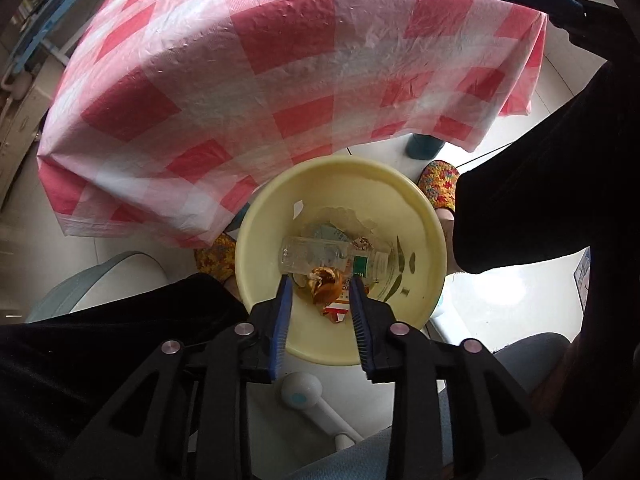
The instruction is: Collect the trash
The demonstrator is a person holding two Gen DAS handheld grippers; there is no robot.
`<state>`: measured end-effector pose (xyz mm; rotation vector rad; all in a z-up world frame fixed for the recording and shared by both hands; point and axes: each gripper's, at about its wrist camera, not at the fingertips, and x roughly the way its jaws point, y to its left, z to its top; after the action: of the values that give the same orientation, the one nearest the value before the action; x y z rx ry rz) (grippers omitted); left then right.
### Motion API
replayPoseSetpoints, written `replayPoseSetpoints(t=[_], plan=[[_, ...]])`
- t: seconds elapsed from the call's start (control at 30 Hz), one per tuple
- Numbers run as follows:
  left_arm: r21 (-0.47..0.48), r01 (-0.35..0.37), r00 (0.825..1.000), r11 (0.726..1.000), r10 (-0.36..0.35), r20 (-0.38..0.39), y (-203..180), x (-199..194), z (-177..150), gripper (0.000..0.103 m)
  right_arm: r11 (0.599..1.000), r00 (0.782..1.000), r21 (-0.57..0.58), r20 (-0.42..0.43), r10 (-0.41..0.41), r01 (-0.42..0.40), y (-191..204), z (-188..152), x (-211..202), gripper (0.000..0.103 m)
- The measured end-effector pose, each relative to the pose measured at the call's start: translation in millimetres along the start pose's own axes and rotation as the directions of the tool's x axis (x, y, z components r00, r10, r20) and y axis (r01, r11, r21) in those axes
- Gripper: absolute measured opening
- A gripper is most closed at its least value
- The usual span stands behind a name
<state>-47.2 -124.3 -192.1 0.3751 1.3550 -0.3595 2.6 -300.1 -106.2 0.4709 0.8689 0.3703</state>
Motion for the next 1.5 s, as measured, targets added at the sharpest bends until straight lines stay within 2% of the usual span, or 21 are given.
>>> replayPoseSetpoints(t=[0.13, 0.23, 0.43, 0.6, 0.77, 0.9, 1.13, 1.27, 1.5], plan=[[-0.055, 0.019, 0.999, 0.998, -0.017, 0.04, 13.0, -7.4, 5.8, 0.043, 1.0, 1.0, 0.025, 0.015, -0.004, 0.003, -6.0, 1.1, -3.1, 0.08], [-0.079, 0.031, 0.995, 0.996, -0.023, 0.102, 17.1, -17.8, 8.8, 0.047, 0.999, 1.0, 0.043, 0.022, -0.007, 0.006, -9.4, 1.4, -4.0, 0.081], [-0.162, 0.029, 0.962, 0.986, 0.016, 0.274, 31.2, -45.7, 11.9, 0.056, 0.999, 1.0, 0.034, 0.022, -0.012, 0.011, -7.8, 1.7, -3.5, 0.081], [-0.293, 0.083, 0.933, 0.953, 0.029, 0.359, 59.4, -62.4, 13.8, 0.063, 0.999, 1.0, 0.03, 0.027, -0.017, 0.016, -8.0, 2.1, -4.0, 0.081], [-0.403, 0.213, 0.893, 0.89, -0.01, 0.449, 91.3, -76.8, 8.2, 0.067, 1.0, 0.999, -0.008, 0.027, -0.03, 0.03, -1.8, 1.3, -2.9, 0.081], [-0.434, 0.236, 0.876, 0.869, 0.003, 0.482, 99.5, -80.2, 5.8, 0.067, 0.997, 0.999, -0.065, 0.031, -0.04, 0.042, 8.3, 0.7, -1.0, 0.081], [-0.441, 0.191, 0.866, 0.877, 0.061, 0.496, 95.1, -82.7, 5.0, 0.067, 0.994, 0.998, -0.101, 0.033, -0.045, 0.049, 13.4, -0.4, 1.2, 0.081], [-0.459, 0.174, 0.86, 0.871, 0.093, 0.502, 97.3, -84.9, 3.3, 0.069, 0.993, 0.998, -0.101, 0.037, -0.051, 0.055, 13.7, -0.5, 1.2, 0.081], [-0.469, 0.169, 0.855, 0.867, 0.107, 0.507, 99.6, -86.9, 1.5, 0.071, 0.99, 0.997, -0.122, 0.034, -0.065, 0.068, 17.2, -1.6, 4.2, 0.081]])
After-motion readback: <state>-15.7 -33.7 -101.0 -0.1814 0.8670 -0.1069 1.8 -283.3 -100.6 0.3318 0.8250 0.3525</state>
